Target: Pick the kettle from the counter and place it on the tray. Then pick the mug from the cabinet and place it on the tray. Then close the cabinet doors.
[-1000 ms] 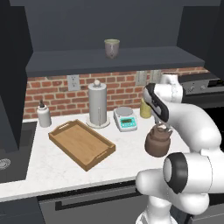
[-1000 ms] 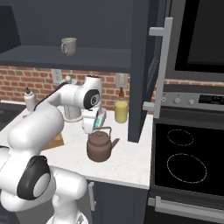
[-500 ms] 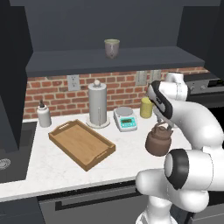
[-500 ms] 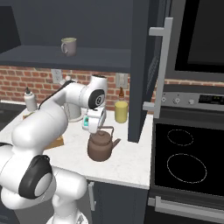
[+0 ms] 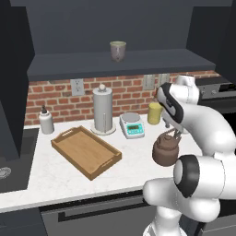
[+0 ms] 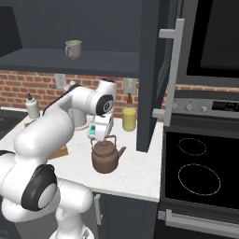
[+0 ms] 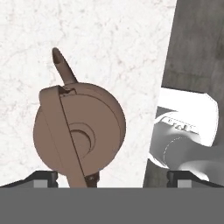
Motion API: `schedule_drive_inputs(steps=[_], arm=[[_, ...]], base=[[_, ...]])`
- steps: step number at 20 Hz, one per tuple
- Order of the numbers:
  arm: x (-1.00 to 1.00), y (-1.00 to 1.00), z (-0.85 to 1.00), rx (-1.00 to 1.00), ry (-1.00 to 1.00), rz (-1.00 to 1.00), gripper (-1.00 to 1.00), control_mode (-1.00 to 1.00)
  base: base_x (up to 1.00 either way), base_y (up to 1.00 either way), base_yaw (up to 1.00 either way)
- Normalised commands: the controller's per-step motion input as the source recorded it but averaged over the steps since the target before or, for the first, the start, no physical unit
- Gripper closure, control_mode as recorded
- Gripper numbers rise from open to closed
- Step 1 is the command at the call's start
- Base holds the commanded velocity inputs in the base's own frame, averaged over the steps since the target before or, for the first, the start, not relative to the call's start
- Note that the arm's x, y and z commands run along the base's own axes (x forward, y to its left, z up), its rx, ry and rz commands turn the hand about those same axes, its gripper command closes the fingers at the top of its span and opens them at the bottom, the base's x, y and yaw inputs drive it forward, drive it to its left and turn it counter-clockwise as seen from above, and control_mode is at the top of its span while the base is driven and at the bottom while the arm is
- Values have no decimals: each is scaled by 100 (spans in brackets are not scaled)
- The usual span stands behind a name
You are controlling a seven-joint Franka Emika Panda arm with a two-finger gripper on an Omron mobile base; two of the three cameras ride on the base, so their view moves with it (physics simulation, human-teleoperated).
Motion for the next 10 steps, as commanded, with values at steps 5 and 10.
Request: schedule_drive_inputs(steps=[5,10], arm=[[1,0,4,1,0,0,-100,-100],[17,0,-4,0,0,0,-100,-100]], base=[[0,0,0],[0,0,0]])
